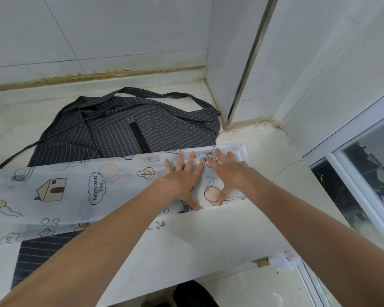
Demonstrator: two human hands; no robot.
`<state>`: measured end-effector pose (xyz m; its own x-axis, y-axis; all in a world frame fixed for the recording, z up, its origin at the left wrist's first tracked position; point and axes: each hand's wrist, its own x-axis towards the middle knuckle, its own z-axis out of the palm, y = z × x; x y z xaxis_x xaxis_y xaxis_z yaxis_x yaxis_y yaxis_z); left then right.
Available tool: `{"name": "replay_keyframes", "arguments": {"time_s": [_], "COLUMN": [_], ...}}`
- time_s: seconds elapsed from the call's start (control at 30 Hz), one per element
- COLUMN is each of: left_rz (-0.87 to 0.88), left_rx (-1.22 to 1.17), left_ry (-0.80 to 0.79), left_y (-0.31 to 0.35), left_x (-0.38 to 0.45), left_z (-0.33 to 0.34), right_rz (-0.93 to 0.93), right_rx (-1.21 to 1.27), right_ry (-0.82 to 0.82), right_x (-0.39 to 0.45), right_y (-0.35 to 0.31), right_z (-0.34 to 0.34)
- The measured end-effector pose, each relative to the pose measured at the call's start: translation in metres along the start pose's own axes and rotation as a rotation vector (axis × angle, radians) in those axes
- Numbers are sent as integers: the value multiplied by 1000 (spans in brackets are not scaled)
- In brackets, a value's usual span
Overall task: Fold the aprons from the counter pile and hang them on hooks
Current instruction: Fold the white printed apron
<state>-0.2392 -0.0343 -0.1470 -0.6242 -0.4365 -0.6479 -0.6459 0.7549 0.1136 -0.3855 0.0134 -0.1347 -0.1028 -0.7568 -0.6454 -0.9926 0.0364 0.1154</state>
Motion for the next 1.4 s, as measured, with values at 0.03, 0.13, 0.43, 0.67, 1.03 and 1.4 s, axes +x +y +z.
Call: {"name": "replay_keyframes", "arguments": {"time_s": [0.03, 0.13, 0.43, 0.67, 1.03, 1.4], "left_rz": [-19, -19, -13, 3, -406, -625], "left_rx": [4, -18, -34, -348, -214, -138], "left_ry": [-16, -32, -11, 217, 85, 403], "left_y": [0, -4, -5, -67, -192, -284], "left_x": [2, 5, 8, -40, -133, -205], "left_z": [2, 3, 6, 38, 83, 82], "right_rz": [-13, -25, -55, -96, -136, -232], "right_rx": [31, 90, -40, -70, -103, -144], "right_ry": [3, 6, 76, 27, 156, -47], "right_x": [-1, -3, 11, 19, 22, 32], "right_y": [6, 30, -27, -80, -179, -323], "right_z": [2, 7, -27, -31, -78, -92]}}
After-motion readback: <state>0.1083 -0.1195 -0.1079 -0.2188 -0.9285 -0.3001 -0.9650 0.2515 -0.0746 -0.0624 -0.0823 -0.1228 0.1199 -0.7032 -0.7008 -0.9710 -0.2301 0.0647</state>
